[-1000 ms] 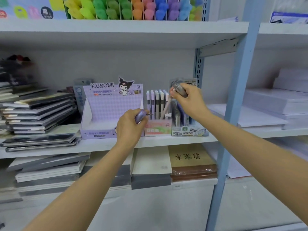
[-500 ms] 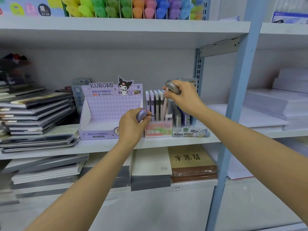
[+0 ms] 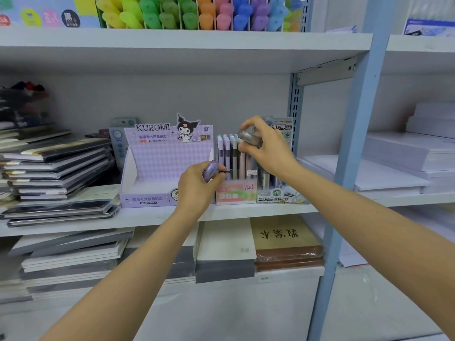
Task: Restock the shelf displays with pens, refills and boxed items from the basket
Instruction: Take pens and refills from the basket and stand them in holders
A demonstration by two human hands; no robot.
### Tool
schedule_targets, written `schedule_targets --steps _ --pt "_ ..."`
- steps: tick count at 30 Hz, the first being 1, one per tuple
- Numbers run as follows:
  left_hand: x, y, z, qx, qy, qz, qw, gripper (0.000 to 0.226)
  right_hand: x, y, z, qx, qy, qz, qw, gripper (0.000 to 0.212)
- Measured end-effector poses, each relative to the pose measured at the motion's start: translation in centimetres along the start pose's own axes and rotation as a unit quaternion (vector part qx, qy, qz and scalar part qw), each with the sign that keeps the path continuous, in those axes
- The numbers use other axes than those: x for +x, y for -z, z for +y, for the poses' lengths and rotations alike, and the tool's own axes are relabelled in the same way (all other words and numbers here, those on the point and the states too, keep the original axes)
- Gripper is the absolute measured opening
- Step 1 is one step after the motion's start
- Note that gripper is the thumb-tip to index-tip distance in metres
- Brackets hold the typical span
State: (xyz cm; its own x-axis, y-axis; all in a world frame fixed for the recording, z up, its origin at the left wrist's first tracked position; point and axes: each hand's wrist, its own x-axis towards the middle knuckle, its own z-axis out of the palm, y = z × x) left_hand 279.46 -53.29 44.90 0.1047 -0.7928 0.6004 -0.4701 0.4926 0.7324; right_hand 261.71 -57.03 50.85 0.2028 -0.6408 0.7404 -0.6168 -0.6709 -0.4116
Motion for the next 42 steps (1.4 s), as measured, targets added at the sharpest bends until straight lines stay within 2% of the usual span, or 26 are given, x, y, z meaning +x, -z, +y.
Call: schedule_targets --steps 4,7,9,12,16,18,19,21,23,25,28,31,34,37,39,42 --pt "0.0 0.1 -0.1 -0.012 0.002 -0.011 1.0 0.008 -0.3 -0.1 0.5 -0.044 0.013 0.039 0.998 0.02" --pt "0.0 0.0 0.3 -0.018 0.008 -0.012 1.0 0.013 -0.3 0.1 0.9 -0.065 -0.024 0.0 0.998 0.019" --pt "-0.1 -0.1 0.8 -0.036 0.01 -0.011 0.999 0.014 -0.7 0.4 1.0 -0.015 -0.039 -0.006 0.999 0.016" --pt "-0.4 -0.5 2.1 -0.083 -0.003 0.006 0.997 0.008 -1.8 1.3 0.6 0.133 -0.083 -0.006 0.988 0.025" --pt "-0.8 -1.8 5.0 -0.159 -0.019 -0.017 0.987 0.019 -3.8 2.1 0.4 0.166 -0.099 -0.13 0.972 0.025" --pt "-1.0 -2.6 6.2 -0.167 -0.009 -0.048 0.985 0.023 -4.7 2.4 0.4 0.185 -0.084 -0.192 0.96 0.034" --pt "-1.1 -3.0 6.5 -0.164 -0.008 -0.059 0.985 0.021 -5.1 2.7 0.5 0.189 -0.081 -0.209 0.956 0.038" --pt "-1.1 -3.4 6.6 -0.155 -0.014 -0.052 0.986 0.018 -5.7 3.7 0.5 0.185 -0.099 -0.218 0.953 0.032" --pt "-1.2 -3.4 6.2 -0.143 -0.01 -0.014 0.99 0.023 -6.2 5.1 1.1 0.207 -0.122 -0.208 0.948 0.021" --pt "-1.4 -3.2 5.9 -0.145 0.005 -0.014 0.989 0.023 -6.7 6.1 1.8 0.246 -0.131 -0.186 0.942 0.017" --pt "-2.0 -3.4 6.1 -0.138 0.008 -0.096 0.986 0.024 -7.1 6.7 1.9 0.266 -0.131 -0.165 0.941 0.016" --pt "-2.3 -3.6 6.4 -0.105 -0.009 -0.172 0.979 0.045 -7.1 7.0 1.6 0.278 -0.133 -0.165 0.937 0.011" --pt "-2.4 -3.2 6.5 -0.111 0.019 -0.259 0.959 0.031 -7.3 7.2 1.5 0.284 -0.13 -0.168 0.935 0.011" --pt "-2.8 -3.5 6.5 -0.093 0.043 -0.31 0.945 0.025 -7.2 6.9 1.6 0.312 -0.155 -0.105 0.932 0.027" --pt "-3.1 -4.1 6.5 -0.107 0.062 -0.291 0.949 0.018 -6.9 6.8 1.8 0.401 -0.191 -0.032 0.895 0.033" --pt "-3.8 -5.0 6.5 -0.115 0.08 -0.268 0.953 0.013 -6.7 6.4 2.2 0.546 -0.232 0.051 0.804 0.027"
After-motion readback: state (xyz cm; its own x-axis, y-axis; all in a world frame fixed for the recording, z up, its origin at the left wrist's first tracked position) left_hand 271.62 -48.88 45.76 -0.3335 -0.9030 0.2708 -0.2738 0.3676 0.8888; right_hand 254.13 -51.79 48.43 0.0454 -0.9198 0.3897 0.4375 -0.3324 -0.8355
